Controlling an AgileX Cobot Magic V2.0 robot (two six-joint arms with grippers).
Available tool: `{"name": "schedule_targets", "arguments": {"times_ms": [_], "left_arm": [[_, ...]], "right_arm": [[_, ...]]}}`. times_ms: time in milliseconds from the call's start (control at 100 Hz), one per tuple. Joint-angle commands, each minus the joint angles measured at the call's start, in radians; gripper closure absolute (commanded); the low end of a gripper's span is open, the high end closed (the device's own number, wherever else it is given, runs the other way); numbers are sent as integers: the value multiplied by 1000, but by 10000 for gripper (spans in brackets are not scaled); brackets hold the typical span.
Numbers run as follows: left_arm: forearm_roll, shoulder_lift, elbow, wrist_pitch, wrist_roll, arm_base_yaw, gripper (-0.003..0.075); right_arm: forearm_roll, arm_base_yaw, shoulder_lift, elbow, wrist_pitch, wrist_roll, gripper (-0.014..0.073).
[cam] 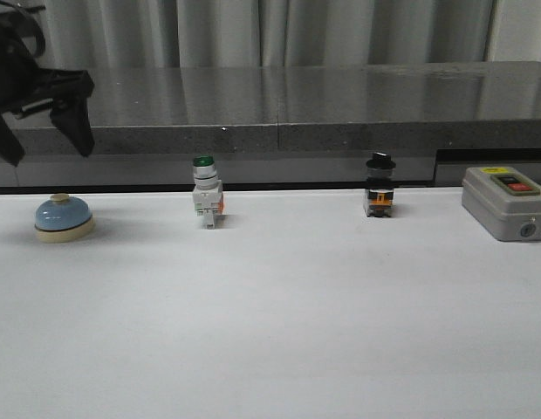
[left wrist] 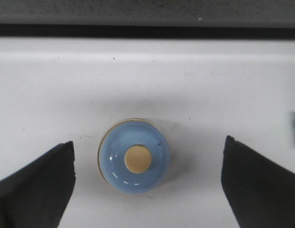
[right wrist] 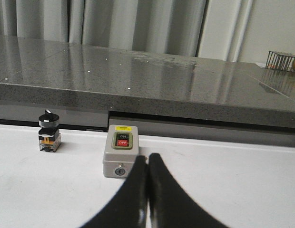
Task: Place and press bell with both arms
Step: 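Lower the left gripper over the blue bell and close on it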
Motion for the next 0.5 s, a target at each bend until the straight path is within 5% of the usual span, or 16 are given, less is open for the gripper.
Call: {"name": "schedule_targets", "arguments": {"times_ms": [0, 490], "left_arm": [[-12, -3, -65, -1, 0, -5, 123], [-12, 124, -94, 31, 0, -5, 155]], "right_arm": [[-6, -2, -14, -15, -84, -4, 654], [-6, -2, -14, -15, -84, -4, 654]]}}
